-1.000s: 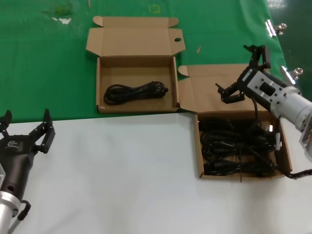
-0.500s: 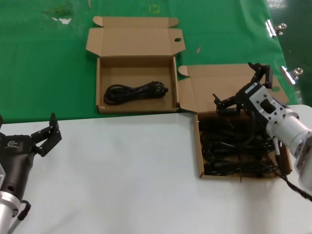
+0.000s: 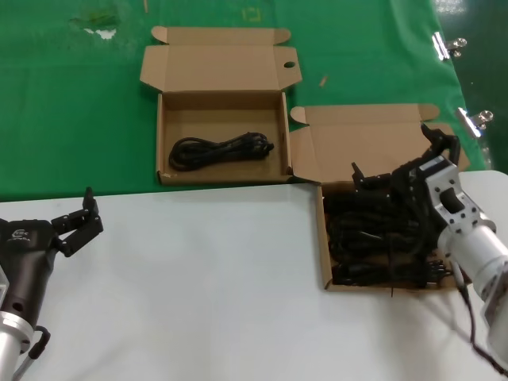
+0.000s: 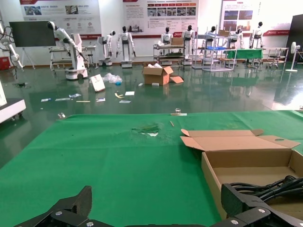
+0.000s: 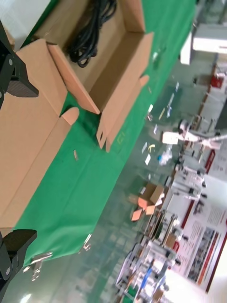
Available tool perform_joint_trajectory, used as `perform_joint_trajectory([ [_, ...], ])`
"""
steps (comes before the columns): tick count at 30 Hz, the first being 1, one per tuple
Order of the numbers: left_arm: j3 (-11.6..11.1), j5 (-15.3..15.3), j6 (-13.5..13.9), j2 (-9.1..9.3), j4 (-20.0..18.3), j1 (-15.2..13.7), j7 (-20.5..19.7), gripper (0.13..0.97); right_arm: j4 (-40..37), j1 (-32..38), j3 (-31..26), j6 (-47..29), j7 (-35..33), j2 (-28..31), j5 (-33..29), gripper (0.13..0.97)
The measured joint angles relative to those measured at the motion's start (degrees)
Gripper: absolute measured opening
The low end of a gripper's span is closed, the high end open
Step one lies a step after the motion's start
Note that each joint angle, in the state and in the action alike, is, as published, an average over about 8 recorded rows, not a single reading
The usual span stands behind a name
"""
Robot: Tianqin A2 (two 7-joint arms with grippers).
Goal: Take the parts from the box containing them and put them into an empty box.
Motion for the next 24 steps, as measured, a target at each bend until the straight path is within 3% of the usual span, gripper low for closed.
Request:
perform_joint_trajectory([
  [17, 0.0, 0.0, 0.0, 0.00, 0.0, 0.0, 0.0, 0.966, 20.3, -16.0, 3.2, 8.8, 18.5, -0.8, -3.4, 0.966],
  [24, 0.0, 0.0, 0.0, 0.00, 0.0, 0.0, 0.0, 0.966, 24.2, -19.0, 3.8, 10.5, 22.1, -0.9, -4.1, 0.966],
])
